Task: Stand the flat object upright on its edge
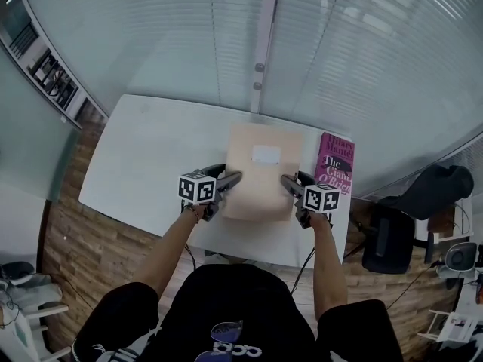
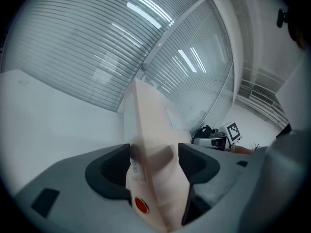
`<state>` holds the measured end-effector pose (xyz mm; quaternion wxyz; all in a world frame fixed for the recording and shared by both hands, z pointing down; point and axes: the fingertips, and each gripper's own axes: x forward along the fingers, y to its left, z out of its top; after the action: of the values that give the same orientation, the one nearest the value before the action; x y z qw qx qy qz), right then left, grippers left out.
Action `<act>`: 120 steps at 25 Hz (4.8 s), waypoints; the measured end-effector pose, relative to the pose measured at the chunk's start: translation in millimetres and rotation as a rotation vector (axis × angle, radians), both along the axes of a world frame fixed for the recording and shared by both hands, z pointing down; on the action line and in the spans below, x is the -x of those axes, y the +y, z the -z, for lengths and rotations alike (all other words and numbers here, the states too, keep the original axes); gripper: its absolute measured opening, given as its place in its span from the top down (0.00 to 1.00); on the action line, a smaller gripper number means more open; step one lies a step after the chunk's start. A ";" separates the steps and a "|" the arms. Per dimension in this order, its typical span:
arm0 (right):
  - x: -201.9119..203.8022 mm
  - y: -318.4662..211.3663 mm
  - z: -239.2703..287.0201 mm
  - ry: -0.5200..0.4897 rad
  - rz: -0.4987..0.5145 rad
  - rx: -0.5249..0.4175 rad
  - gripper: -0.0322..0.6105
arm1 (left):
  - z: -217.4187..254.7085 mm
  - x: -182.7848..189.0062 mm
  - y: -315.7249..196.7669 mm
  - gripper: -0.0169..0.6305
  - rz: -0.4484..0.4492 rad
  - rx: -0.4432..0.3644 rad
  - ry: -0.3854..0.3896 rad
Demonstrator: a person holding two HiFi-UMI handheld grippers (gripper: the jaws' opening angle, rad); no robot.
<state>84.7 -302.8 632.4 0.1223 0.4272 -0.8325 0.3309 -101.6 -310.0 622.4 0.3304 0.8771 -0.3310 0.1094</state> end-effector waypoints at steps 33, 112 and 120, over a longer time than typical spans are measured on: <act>-27.9 -16.2 84.1 0.180 -0.053 -0.288 0.54 | 76.5 -25.5 -31.7 0.51 -0.062 -0.266 -0.098; -159.8 -209.5 74.3 0.157 -0.238 -0.308 0.55 | 64.6 -161.0 -244.9 0.52 -0.086 -0.268 -0.180; -158.1 -209.2 59.3 0.168 -0.226 -0.281 0.55 | 50.8 -159.9 -244.9 0.52 -0.083 -0.249 -0.193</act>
<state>242.7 -512.0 573.1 0.0926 0.5570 -0.8041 0.1862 58.3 -554.9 571.6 0.1810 0.9095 -0.3359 0.1650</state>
